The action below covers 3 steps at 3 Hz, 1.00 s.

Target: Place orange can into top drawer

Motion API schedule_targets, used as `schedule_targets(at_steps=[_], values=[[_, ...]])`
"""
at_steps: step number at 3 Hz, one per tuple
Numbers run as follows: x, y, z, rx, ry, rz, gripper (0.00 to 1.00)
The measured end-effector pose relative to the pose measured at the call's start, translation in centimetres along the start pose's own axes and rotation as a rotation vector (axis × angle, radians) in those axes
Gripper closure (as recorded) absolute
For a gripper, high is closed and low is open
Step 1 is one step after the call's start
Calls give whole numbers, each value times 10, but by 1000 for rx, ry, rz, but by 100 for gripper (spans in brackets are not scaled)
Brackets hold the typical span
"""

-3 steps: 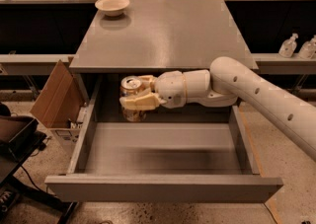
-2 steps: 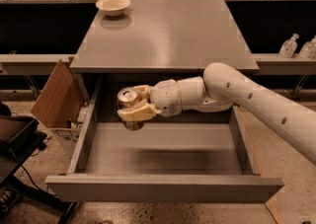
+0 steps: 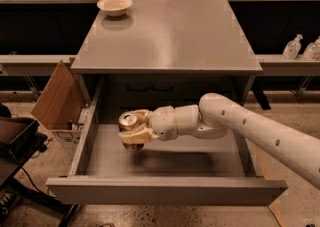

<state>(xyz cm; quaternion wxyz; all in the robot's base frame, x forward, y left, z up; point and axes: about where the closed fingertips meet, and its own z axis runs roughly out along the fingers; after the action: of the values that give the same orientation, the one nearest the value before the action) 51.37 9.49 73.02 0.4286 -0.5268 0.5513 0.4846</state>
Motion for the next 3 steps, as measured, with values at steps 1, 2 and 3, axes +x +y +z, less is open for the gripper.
schedule_targets(at_steps=[1,2,3], values=[[30,2,8,16,-49,55,100],[30,3,11,9,-50,57,74],[30,4,13,6,-50,56,51]])
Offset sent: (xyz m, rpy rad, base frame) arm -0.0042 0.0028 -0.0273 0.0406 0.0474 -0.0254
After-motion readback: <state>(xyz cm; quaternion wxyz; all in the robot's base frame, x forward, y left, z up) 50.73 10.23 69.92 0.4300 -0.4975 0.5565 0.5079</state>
